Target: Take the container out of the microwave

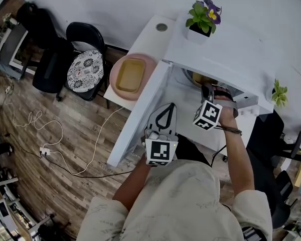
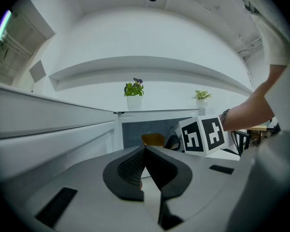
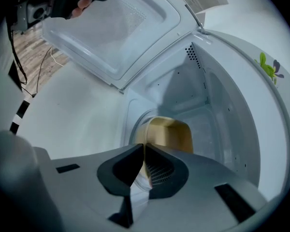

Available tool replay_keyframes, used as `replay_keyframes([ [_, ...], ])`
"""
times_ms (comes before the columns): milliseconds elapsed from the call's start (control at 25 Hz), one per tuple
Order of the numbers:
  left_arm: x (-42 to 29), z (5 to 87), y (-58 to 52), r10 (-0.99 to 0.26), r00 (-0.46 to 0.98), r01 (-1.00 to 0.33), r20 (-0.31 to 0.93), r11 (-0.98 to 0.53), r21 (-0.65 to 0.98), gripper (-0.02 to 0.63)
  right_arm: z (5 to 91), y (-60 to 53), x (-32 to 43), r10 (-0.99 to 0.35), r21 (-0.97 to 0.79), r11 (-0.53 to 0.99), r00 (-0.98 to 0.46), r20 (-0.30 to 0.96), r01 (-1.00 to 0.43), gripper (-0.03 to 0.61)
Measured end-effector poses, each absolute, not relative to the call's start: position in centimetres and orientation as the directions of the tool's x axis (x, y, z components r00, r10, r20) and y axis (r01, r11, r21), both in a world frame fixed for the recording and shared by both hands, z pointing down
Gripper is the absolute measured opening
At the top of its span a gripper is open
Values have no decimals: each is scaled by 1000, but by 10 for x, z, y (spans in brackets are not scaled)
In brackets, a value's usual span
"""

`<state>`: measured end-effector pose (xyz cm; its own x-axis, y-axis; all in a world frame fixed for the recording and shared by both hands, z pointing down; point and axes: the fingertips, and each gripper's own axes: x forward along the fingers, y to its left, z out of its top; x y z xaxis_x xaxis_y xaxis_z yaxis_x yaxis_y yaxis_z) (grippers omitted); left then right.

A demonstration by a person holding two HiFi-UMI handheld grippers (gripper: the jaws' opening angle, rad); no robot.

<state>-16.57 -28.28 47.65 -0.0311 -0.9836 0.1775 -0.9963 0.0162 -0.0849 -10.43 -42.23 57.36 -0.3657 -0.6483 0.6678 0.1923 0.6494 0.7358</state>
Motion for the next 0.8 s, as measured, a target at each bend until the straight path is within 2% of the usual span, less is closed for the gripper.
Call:
replay_keyframes([
  [800, -152, 469, -243, -988, 28, -993, 155, -45, -113, 6, 571, -364, -84, -663, 742, 645, -347, 663, 185, 31],
])
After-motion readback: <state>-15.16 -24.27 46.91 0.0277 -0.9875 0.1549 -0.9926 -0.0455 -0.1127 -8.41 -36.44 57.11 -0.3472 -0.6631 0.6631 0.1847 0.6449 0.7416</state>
